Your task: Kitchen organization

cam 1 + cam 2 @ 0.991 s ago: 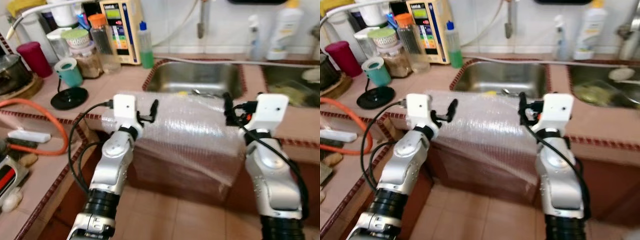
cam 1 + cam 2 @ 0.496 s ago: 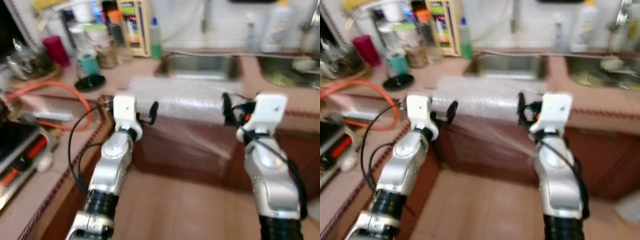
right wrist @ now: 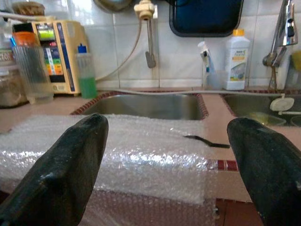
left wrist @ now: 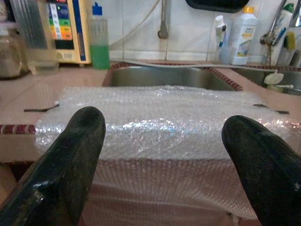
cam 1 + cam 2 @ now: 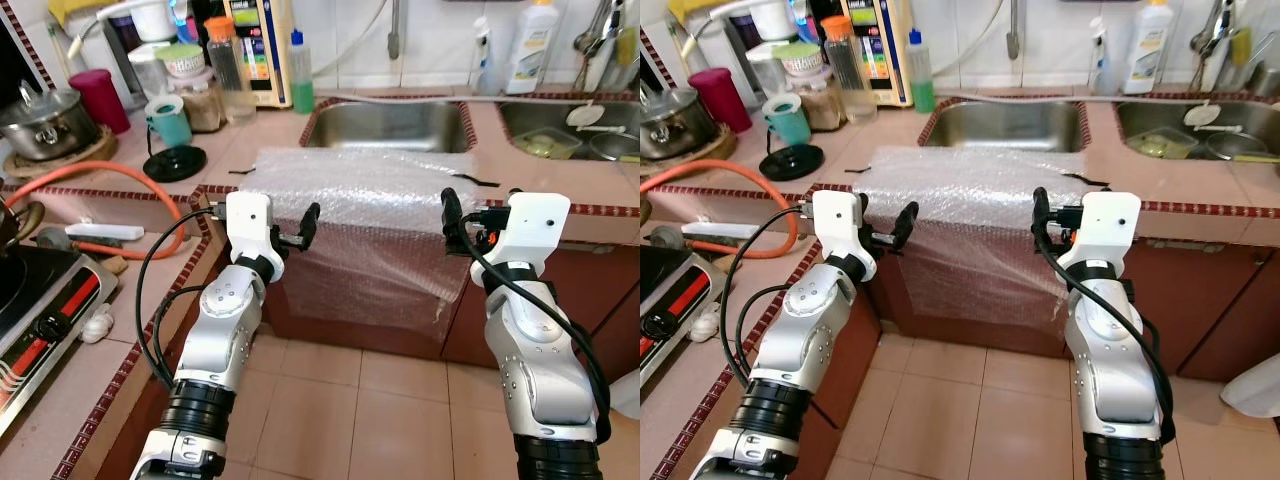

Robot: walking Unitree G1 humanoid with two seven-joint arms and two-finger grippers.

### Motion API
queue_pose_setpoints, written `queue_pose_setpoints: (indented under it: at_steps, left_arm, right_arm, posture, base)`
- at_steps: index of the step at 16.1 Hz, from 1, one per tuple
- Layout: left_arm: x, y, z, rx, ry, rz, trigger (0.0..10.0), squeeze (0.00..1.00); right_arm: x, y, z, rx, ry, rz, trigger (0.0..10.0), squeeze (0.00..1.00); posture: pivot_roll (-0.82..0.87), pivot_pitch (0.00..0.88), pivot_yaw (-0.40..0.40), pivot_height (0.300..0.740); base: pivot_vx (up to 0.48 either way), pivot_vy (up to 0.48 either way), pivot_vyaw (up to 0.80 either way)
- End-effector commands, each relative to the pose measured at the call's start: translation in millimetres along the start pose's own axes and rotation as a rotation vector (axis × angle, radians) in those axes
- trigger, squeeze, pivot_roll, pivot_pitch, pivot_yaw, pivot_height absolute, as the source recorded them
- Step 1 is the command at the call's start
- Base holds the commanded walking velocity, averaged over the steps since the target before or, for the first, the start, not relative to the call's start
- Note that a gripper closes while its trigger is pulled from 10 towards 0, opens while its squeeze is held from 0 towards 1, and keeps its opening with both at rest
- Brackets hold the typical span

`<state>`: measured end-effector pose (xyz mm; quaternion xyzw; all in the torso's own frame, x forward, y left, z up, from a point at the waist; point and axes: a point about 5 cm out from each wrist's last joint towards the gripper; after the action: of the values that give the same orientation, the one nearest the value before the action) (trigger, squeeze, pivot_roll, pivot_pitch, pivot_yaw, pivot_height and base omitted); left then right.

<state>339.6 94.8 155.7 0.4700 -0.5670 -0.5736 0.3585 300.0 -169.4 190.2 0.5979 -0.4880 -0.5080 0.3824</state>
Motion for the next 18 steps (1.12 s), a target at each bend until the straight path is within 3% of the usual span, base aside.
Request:
queue_pose_setpoints:
  at_steps: [1, 14, 18]
  left_arm:
    - [-2.7, -5, 2.6, -0.020, -0.012, 0.011, 10.0, 0.00]
    - [8.6, -5, 4.8, -0.009, -0.097, 0.033, 10.0, 0.00]
    - [9.2, -5, 5.0, -0.011, -0.102, 0.034, 10.0, 0.00]
  right_arm:
    - [-1.3, -1, 1.0, -0.007, 0.003, 0.006, 10.0, 0.00]
    - [0.4, -5, 2.4, -0.020, -0.006, 0.008, 10.0, 0.00]
    - [1.0, -6, 2.7, -0.025, -0.011, 0.009, 10.0, 0.00]
  posture:
    - [-0.09, 0.000, 0.122, 0.740]
    - [-0.09, 0.000, 0.128, 0.740]
    - [-0.10, 0.000, 0.133, 0.740]
  base:
    - [0.000, -0.454, 0.00]
    - [0.000, -0.459, 0.00]
    - [0.000, -0.423, -0.73]
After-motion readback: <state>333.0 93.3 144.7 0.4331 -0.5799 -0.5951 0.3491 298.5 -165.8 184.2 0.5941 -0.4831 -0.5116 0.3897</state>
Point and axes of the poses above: a point about 5 cm out from each wrist's last joint towards the gripper, its own z axis pointing back from the gripper into the wrist, its own y axis along the axis of the wrist's last joint, x = y × z, and after that the axes turned 15 degrees about -z, right-handed
